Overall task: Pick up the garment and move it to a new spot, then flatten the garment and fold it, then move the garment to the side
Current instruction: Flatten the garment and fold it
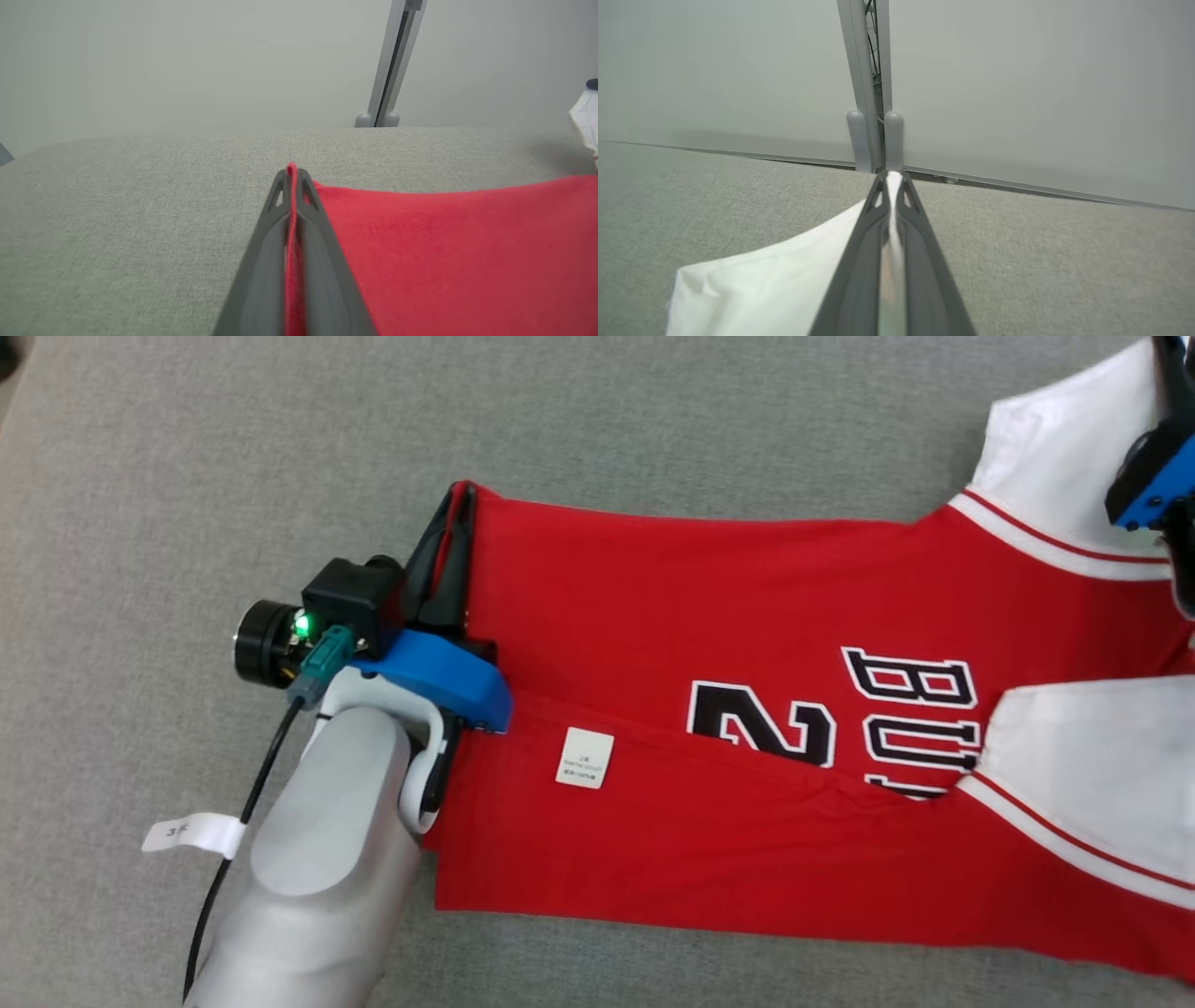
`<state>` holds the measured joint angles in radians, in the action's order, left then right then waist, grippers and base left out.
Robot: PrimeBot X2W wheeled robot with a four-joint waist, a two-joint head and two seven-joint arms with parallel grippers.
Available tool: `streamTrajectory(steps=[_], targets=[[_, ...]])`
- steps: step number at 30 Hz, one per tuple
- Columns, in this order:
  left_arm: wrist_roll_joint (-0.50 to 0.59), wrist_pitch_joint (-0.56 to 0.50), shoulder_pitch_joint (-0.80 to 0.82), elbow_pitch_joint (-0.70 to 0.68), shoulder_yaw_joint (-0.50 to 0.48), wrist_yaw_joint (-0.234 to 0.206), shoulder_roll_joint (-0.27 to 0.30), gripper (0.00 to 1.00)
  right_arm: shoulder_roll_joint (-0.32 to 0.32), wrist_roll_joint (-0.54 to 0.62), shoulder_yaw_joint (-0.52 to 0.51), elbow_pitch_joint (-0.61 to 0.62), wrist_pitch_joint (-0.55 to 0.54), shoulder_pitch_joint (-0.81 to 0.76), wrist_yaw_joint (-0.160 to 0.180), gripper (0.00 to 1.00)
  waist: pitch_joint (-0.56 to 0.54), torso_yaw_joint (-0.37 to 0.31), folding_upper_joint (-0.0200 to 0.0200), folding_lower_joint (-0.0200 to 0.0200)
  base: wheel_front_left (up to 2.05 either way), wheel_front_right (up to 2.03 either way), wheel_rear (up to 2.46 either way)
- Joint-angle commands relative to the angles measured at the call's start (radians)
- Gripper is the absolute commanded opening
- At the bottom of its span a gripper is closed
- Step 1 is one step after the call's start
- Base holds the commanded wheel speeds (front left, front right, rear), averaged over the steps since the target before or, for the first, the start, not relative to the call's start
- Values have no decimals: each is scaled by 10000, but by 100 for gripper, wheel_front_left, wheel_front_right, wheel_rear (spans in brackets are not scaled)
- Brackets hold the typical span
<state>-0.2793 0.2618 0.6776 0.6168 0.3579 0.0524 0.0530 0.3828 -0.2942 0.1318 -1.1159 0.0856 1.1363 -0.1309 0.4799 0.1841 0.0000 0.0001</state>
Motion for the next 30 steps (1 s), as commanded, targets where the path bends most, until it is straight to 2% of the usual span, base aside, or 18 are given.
streamTrajectory(steps=[1, 4, 9, 16, 23, 30], targets=[[105, 43, -202, -21, -192, -60, 98, 0, -190, -8, -160, -31, 541, 46, 3, 0, -249, -295, 0, -1, 0, 0, 0], [275, 44, -398, -20, -479, -25, 234, 0, -396, -142, -385, 38, 1330, -262, 3, 0, -547, -673, 0, -1, 0, 0, 0], [541, 44, -866, 53, -932, 7, 546, 0, -780, -712, -346, 844, 1753, -1151, 3, 0, -1092, -1345, 0, -1, 0, 0, 0], [1111, 43, -2017, -449, -1411, 46, 951, 0, -862, -2007, -33, 3377, 1797, -3817, 3, 0, -1958, -2095, 0, -1, 0, 0, 0], [1407, 43, -3546, -728, -1743, 200, 1041, 0, -1089, -2931, -192, 5108, 1801, -7128, 2, 0, -2639, -2460, 0, -1, 0, 0, 0], [1551, 43, -4824, -778, -2044, 324, 884, 0, -1468, -2755, -72, 5487, 1803, -8951, 2, 0, -3010, -2647, 0, -1, 0, 0, 0]])
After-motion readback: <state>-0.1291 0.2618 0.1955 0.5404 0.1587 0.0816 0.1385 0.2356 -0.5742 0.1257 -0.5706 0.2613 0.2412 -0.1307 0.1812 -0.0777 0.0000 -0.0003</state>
